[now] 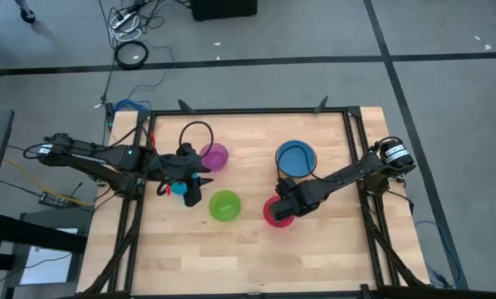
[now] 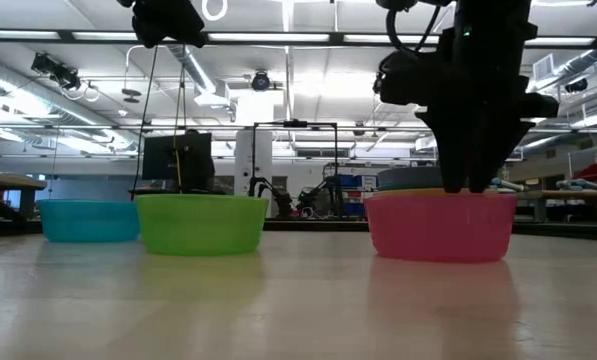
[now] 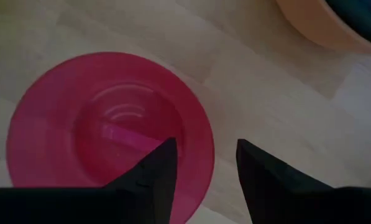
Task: Nest bowls inside each other
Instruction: Stack the red bowl on the top dark blue bowl
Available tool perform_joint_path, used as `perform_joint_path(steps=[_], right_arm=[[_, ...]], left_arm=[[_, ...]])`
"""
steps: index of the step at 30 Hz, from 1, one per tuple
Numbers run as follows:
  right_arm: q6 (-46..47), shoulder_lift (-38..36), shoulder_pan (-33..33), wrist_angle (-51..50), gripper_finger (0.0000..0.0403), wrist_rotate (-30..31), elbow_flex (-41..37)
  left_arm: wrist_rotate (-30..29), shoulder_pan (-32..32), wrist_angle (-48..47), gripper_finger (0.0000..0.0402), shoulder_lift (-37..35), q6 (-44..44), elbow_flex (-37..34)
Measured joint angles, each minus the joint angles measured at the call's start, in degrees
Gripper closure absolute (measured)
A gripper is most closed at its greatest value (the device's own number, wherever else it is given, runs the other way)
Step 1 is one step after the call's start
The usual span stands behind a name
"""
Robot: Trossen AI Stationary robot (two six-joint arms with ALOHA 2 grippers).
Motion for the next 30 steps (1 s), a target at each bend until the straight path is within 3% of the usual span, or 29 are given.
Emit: perform_joint_path(steps=[12, 15, 18, 20, 24, 30], right_arm=[[2.2, 0.1, 0.1, 17.2, 0.0262, -1.2, -12.5], [0.3, 0.1, 0.1, 18.5, 0.03, -1.3, -12.8], [-2.2, 0.1, 0.1, 18.5, 0.0368, -2.4, -11.8], [-4.5, 0.0, 0.0, 17.8, 0.0392, -3.0, -10.8], [-7.9, -0.6, -0.8, 11.9, 0.04, -3.1, -6.4], [-15.3, -3.9, -4.3, -4.4, 0.0402, 6.2, 2.6]], left_arm=[[0.0, 0.0, 0.0, 0.0249, 0.0, -1.2, 0.0], [0.0, 0.0, 0.0, 0.0249, 0.0, -1.1, 0.0], [-0.6, 0.0, 0.0, 0.0249, 0.0, -1.0, 0.0], [-1.4, 0.0, 0.0, 0.0249, 0.0, -1.0, 0.0], [-1.9, 0.0, 0.3, 0.0249, 0.0, -1.0, 0.0], [-2.7, 0.0, 7.7, 0.0249, 0.0, 0.0, 0.0]])
